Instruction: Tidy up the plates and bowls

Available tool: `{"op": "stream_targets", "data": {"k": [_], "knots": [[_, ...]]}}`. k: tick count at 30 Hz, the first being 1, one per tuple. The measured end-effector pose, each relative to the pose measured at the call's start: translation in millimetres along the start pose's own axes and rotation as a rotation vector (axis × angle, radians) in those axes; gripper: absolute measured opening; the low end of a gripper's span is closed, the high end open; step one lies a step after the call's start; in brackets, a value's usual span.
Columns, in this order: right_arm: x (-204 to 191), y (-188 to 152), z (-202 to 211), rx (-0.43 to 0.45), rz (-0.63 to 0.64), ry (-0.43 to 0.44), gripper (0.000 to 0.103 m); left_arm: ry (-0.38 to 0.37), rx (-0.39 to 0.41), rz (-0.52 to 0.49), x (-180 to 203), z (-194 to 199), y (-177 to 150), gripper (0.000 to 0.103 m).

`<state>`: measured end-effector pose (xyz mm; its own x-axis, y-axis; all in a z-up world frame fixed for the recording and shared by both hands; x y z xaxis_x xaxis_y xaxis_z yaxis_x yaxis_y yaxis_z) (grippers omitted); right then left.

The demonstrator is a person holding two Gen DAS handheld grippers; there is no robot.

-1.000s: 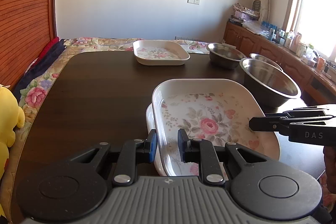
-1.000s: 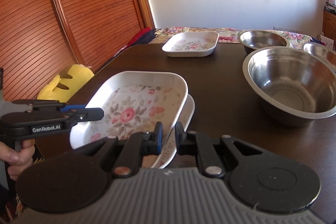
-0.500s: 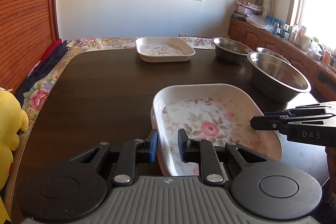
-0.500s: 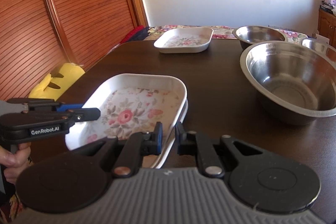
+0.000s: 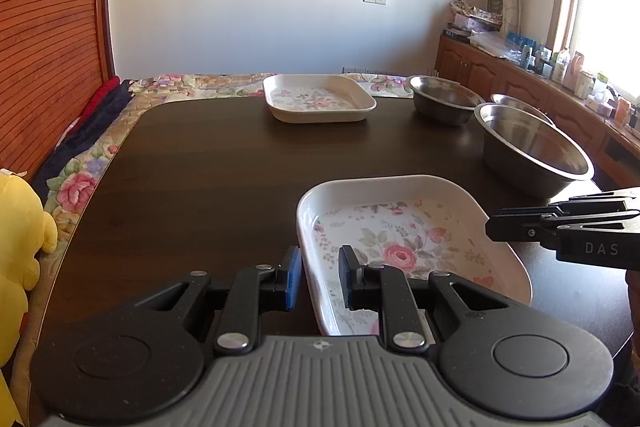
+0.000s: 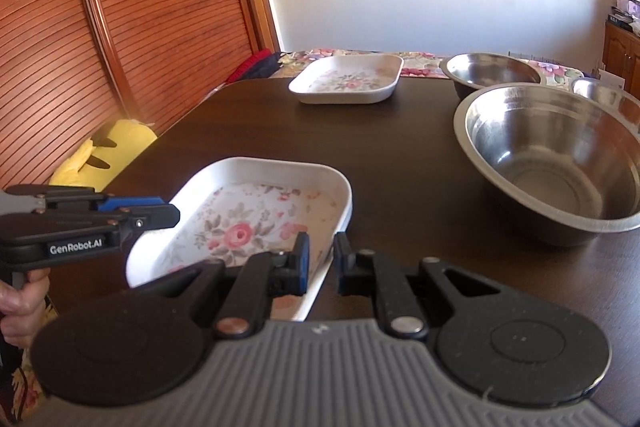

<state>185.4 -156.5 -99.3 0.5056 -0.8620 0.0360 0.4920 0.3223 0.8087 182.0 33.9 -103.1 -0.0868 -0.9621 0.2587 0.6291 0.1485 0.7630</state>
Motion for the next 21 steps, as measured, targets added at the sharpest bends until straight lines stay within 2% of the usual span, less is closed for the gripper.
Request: {"op": "stream_targets", "data": {"k": [12,21], "knots": [[6.1,35.7,18.7,0.055,0.074,0.004,0.014,0.007,0.032,-0.033,3.0,-1.1,32.5,0.022],[21.8,75.4,8.5,0.071,0.131,0.002,0.014,0.019,0.035,-0.061,0.8,-20.1,64.7,0.024]]}}
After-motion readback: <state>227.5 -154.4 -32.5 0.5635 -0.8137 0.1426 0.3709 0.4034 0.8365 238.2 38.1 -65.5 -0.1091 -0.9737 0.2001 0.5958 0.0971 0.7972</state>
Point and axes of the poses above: each gripper's, at about its wrist camera, not at the fingertips, and z roughly against the way its jaws point, x to its right, y to its top, the point moved 8 cm from there along -z, roughly the way its jaws point, and after that the axes turned 14 degrees about z, right-handed, at the moved point
